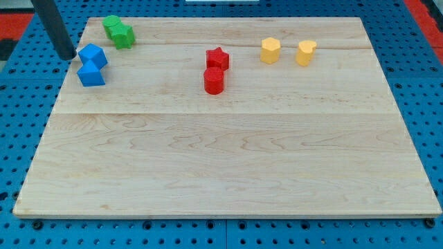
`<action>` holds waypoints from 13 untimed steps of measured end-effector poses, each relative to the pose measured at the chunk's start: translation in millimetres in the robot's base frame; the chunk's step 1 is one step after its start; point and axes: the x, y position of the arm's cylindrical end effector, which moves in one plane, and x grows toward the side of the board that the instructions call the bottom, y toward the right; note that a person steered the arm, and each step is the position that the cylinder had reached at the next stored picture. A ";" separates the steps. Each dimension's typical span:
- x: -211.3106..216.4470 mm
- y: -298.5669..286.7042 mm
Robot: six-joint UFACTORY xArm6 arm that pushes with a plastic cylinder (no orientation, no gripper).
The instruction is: Move the cube to the top center of the board
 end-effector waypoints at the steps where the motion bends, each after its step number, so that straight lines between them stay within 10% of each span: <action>1: 0.0 0.0; 13: 64.6 202.6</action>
